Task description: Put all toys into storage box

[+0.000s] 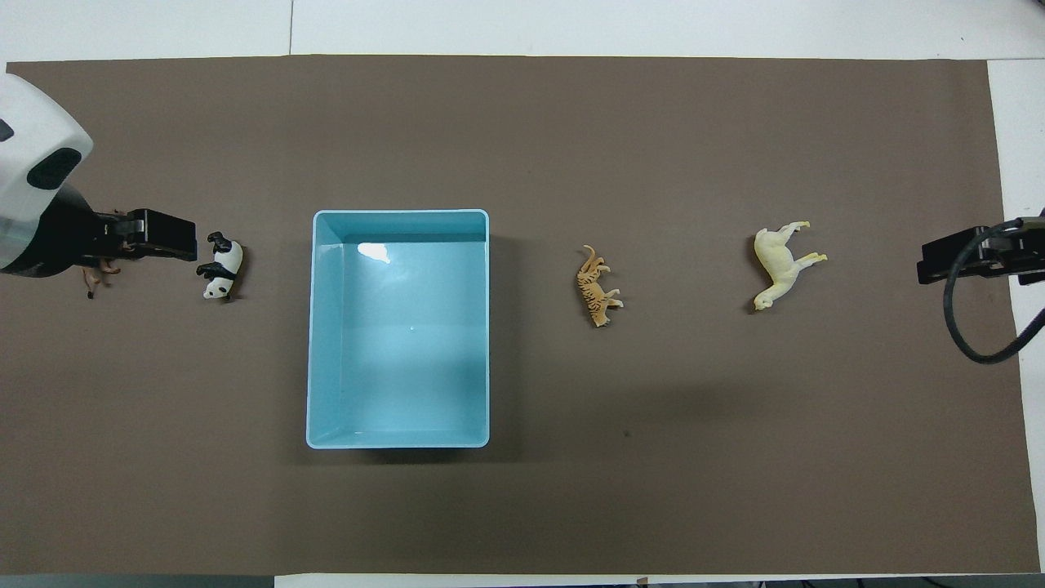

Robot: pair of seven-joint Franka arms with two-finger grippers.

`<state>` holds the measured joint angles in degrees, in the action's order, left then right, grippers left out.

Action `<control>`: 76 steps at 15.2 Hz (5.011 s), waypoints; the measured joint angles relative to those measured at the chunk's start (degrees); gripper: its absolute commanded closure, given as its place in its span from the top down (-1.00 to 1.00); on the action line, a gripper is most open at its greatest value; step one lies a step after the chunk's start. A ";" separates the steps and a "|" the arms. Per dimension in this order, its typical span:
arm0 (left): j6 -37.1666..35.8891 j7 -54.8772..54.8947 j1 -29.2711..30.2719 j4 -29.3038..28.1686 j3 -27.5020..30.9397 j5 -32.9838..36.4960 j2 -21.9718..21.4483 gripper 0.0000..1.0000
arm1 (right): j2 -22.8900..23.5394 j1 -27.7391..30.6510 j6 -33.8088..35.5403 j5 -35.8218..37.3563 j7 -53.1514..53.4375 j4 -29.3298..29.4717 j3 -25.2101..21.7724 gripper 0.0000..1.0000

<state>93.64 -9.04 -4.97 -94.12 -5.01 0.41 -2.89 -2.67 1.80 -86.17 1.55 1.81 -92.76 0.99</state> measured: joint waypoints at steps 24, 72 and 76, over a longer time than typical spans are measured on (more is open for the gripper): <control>-2.13 -0.72 0.51 -0.89 0.24 0.10 -0.56 1.00 | 4.36 -1.17 -19.62 -0.05 0.07 -12.19 0.63 1.00; 13.29 -31.52 -16.02 -11.30 -1.71 -0.02 13.21 1.00 | 12.17 -2.22 -26.75 -0.40 -1.80 -5.73 5.40 -1.00; 11.20 -25.16 -11.10 -11.24 0.18 2.00 9.75 1.00 | 11.19 -2.52 -21.86 -0.43 13.12 -1.51 13.82 -1.00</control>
<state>104.84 -34.21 -16.07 -105.36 -4.83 2.41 6.87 8.52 -0.73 -108.03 1.12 14.92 -94.27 14.81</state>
